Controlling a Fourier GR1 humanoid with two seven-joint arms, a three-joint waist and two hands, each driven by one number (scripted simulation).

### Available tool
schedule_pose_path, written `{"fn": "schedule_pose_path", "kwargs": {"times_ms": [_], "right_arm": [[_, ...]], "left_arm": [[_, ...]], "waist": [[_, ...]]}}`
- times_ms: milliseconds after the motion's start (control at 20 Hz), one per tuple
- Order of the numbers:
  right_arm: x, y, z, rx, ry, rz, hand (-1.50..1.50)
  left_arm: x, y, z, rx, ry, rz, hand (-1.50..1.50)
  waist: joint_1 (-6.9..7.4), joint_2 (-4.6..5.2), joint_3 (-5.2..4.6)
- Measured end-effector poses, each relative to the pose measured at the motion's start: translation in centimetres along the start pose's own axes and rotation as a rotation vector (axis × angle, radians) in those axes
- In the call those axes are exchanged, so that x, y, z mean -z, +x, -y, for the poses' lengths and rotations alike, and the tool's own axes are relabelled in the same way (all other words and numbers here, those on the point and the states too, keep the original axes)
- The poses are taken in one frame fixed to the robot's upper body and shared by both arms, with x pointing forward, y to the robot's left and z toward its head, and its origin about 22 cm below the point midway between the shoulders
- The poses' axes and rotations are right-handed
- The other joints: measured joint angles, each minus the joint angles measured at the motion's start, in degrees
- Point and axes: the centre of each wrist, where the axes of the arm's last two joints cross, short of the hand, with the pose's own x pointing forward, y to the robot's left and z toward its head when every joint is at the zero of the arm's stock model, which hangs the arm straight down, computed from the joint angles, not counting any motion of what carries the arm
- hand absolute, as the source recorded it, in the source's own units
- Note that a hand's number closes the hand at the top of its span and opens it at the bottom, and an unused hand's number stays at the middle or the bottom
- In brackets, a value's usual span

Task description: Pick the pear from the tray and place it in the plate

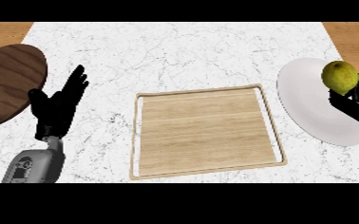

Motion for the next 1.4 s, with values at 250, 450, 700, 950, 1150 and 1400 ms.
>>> {"fn": "schedule_pose_path", "kwargs": {"times_ms": [250, 450, 700, 950, 1150, 1400], "right_arm": [[1.1, -4.0, -0.2, -0.095, 0.083, -0.038, 1.50], [1.7, -6.5, -0.7, -0.031, 0.198, -0.117, -1.50], [2.3, -9.2, -0.3, 0.019, 0.288, -0.083, -1.50], [3.4, -8.9, -0.2, 0.118, 0.203, 0.059, -1.50], [4.4, -7.6, -0.1, 0.298, 0.148, 0.183, -1.50], [4.1, -8.0, 1.8, 0.513, 0.130, 0.154, -1.50]], "left_arm": [[-0.3, -0.1, 0.0, -0.001, -0.006, 0.000, 0.00], [-0.2, -0.2, 0.2, -0.003, -0.014, 0.002, 0.00], [-0.4, -0.4, 0.0, -0.003, -0.015, 0.003, 0.00], [0.5, 0.4, 0.5, -0.006, -0.010, -0.007, 0.00], [0.0, -0.1, 0.0, -0.005, -0.006, -0.009, 0.00], [-0.2, -0.4, -0.4, -0.002, 0.007, -0.020, 0.00]], "waist": [[0.41, 0.08, 0.02], [0.70, 0.22, 0.05], [0.75, 0.20, 0.07], [0.18, 0.07, 0.06], [-0.08, -0.17, 0.02], [-0.87, -0.43, -0.08]]}}
